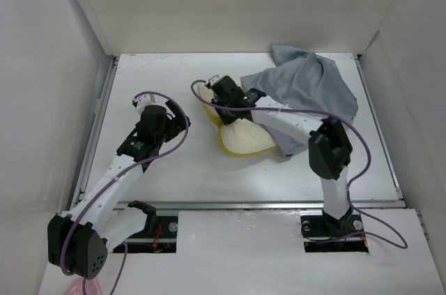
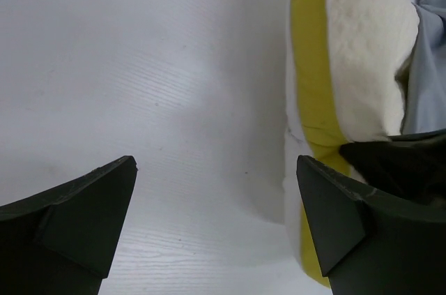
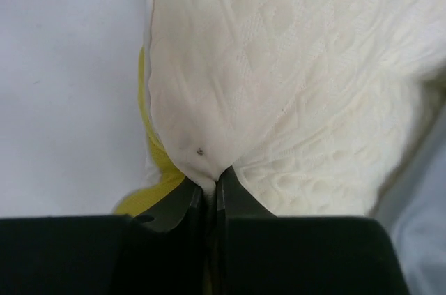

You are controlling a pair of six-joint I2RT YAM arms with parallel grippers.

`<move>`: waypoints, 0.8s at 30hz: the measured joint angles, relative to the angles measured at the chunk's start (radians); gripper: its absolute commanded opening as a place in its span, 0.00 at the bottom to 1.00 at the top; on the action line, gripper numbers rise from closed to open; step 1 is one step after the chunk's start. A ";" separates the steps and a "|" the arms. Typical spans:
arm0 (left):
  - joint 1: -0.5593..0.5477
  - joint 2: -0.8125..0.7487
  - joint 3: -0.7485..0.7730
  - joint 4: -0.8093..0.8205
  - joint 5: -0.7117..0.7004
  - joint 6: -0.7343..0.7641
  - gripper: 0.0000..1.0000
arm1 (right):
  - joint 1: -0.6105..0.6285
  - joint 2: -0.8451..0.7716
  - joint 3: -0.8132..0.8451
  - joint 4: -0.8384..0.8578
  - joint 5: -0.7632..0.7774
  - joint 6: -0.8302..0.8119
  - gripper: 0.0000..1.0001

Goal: Put the pillow into the pillowcase

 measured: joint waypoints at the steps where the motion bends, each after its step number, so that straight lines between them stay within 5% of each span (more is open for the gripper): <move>1: 0.002 -0.006 -0.008 0.019 0.012 0.003 1.00 | -0.005 -0.027 -0.006 -0.004 -0.005 -0.003 0.00; 6: 0.003 0.075 -0.062 0.190 0.156 0.031 1.00 | -0.132 -0.255 0.026 -0.026 -0.087 -0.033 0.00; 12: -0.029 0.393 -0.034 0.459 0.366 0.068 1.00 | -0.263 -0.393 0.140 -0.051 -0.123 -0.075 0.00; 24: -0.149 0.998 0.431 0.878 0.740 0.051 1.00 | -0.283 -0.360 0.285 -0.190 -0.245 -0.087 0.00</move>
